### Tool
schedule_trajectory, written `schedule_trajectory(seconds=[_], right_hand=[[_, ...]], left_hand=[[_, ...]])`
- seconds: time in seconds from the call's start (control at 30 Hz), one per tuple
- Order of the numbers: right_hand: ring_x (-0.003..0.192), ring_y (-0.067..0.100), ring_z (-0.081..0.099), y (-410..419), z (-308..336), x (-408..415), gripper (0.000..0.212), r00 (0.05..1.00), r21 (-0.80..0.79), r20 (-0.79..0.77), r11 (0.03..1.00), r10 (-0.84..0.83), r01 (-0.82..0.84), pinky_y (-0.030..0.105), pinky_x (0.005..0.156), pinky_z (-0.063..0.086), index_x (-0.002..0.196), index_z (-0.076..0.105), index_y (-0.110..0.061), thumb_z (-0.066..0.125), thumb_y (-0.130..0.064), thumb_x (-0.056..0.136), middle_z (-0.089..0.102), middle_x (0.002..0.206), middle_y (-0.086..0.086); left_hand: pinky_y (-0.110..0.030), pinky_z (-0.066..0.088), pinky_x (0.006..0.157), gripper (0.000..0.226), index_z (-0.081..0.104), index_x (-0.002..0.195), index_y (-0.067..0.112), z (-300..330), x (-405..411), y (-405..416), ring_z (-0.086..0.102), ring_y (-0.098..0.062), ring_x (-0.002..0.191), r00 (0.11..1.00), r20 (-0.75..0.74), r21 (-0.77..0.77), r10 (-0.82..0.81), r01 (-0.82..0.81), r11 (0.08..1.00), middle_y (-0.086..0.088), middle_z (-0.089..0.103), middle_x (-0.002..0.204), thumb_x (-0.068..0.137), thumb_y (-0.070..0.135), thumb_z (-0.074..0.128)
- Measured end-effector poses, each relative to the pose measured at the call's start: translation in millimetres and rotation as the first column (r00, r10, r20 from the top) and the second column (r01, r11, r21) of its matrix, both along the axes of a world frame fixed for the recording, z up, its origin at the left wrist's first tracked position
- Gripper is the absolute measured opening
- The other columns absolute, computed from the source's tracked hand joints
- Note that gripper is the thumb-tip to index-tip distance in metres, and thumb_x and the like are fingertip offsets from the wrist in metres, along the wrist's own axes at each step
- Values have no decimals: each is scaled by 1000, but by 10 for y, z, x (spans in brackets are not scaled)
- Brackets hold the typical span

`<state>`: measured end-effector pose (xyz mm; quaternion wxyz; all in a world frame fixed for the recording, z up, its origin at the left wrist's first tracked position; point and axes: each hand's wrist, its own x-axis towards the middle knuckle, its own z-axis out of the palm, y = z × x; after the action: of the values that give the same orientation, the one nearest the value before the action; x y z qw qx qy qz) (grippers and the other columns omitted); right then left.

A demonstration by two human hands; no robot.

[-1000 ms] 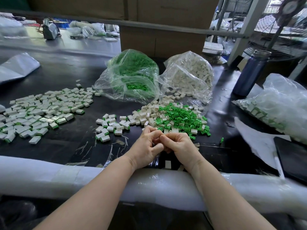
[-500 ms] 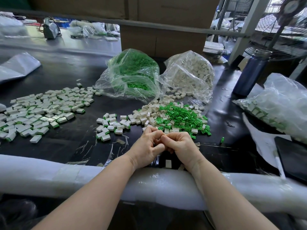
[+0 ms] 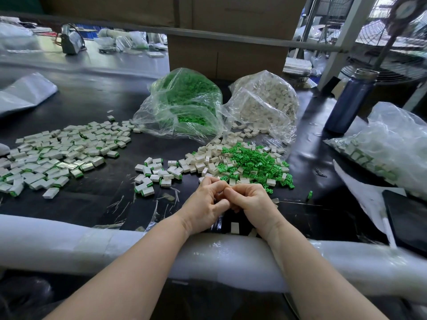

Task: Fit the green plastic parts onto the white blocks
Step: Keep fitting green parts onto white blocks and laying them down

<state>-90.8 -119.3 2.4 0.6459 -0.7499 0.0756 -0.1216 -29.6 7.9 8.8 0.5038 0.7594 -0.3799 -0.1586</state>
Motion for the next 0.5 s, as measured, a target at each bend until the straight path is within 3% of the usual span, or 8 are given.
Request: schedule_trajectory(seconds=[0.5], right_hand=[[54, 10, 41, 4, 3, -4, 21, 1000, -3, 14, 1000, 3, -3, 19, 52, 35, 81, 68, 10, 58, -6, 89, 52, 65, 14]], left_hand=[[-19, 44, 79, 26, 55, 77, 28, -1, 4, 0, 46, -11, 79, 1000, 0, 12, 3, -3, 1000, 1, 40, 100, 84, 4, 57]])
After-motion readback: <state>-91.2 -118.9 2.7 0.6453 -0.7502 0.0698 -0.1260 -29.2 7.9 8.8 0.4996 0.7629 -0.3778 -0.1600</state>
